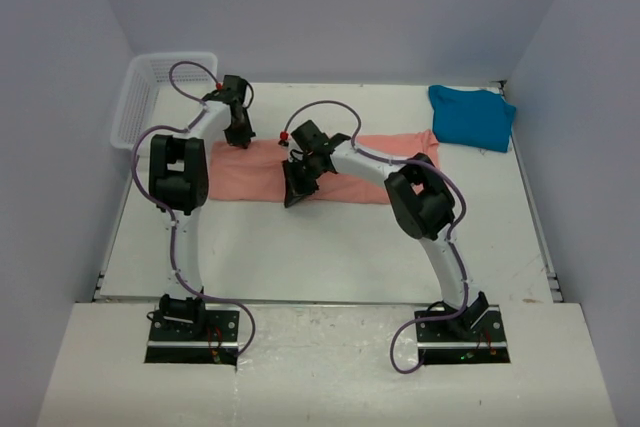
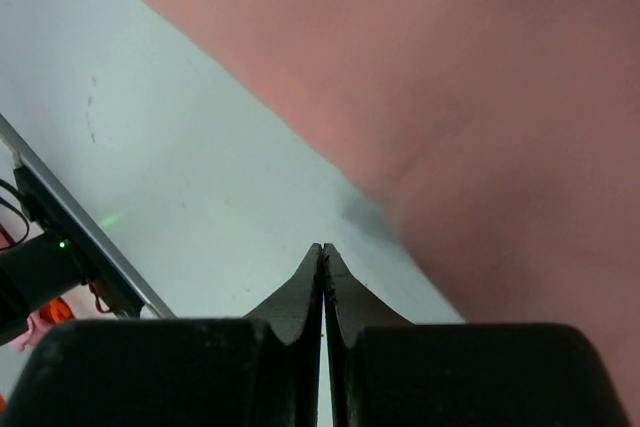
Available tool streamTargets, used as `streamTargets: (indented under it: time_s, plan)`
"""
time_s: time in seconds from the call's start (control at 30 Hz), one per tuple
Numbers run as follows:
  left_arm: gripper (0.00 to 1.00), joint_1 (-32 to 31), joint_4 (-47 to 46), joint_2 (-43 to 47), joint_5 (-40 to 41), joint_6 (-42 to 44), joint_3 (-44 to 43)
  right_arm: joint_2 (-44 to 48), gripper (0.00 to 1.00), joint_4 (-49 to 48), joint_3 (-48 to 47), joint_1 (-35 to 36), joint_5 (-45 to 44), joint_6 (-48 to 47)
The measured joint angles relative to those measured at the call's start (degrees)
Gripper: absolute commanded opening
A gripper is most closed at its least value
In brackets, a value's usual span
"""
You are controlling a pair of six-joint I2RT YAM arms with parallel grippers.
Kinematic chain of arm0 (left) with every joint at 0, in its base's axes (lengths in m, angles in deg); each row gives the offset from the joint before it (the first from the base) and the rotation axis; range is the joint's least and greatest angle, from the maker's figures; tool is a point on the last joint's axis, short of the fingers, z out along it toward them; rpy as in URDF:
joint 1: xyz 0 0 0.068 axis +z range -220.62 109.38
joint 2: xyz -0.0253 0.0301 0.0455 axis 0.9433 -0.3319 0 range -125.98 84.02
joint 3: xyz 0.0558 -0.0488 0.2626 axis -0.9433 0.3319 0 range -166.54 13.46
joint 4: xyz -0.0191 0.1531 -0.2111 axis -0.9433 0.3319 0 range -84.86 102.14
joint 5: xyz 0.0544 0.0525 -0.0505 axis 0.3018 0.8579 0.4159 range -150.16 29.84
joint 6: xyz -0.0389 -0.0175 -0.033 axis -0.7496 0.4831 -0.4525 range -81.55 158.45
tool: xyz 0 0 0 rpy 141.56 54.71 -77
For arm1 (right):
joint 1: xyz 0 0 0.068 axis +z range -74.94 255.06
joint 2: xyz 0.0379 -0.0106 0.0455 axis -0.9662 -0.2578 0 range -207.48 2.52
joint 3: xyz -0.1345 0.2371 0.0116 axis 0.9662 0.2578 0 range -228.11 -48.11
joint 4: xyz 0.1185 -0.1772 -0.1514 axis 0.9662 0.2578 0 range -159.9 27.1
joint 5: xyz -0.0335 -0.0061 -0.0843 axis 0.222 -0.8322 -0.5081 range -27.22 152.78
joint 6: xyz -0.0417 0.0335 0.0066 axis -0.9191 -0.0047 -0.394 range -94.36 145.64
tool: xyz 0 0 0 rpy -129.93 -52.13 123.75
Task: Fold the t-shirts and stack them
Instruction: Fold the other side of the tshirt into a rectangle, then rotate the tshirt 90 degrees
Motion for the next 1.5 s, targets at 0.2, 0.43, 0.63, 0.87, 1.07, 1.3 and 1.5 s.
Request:
streamTargets:
  time_s: [0.2, 0.43, 0.63, 0.87, 1.07, 1.3, 1.5]
  plan:
    - [0.0, 0.3, -0.2, 0.0, -0.7, 0.0, 0.2, 0.4, 0.0, 4.0, -7.9, 0.7, -3.4, -1.6]
    - [0.0, 0.4, -2.4, 1.0, -0.7, -0.1, 2.4, -2.5, 0.0, 5.2, -10.2, 0.5, -6.9, -2.3]
    - [0.0, 0.4, -3.0, 1.5, -0.7, -0.1, 3.3, -5.0, 0.0, 8.0, -10.3, 0.3, -8.6, -1.8]
    - [0.0, 0.4, -3.7, 1.9, -0.7, 0.0, 4.0, -4.8, 0.0, 11.6, -13.1, 0.1, -16.7, -5.0]
    - [0.0, 0.5, -3.7, 1.9, -0.7, 0.0, 4.0, 0.7, 0.0, 8.7, -5.3, -0.2, -19.0, -9.3]
    - [0.0, 0.5, -3.7, 1.9, -0.8, 0.0, 4.0, 3.1, 0.0, 10.0, -7.9, -0.5, -19.2, -11.1]
    - [0.0, 0.5, -3.7, 1.9, -0.8, 0.0, 4.0, -2.7, 0.0, 15.3, -16.5, -1.2, -18.8, -11.6]
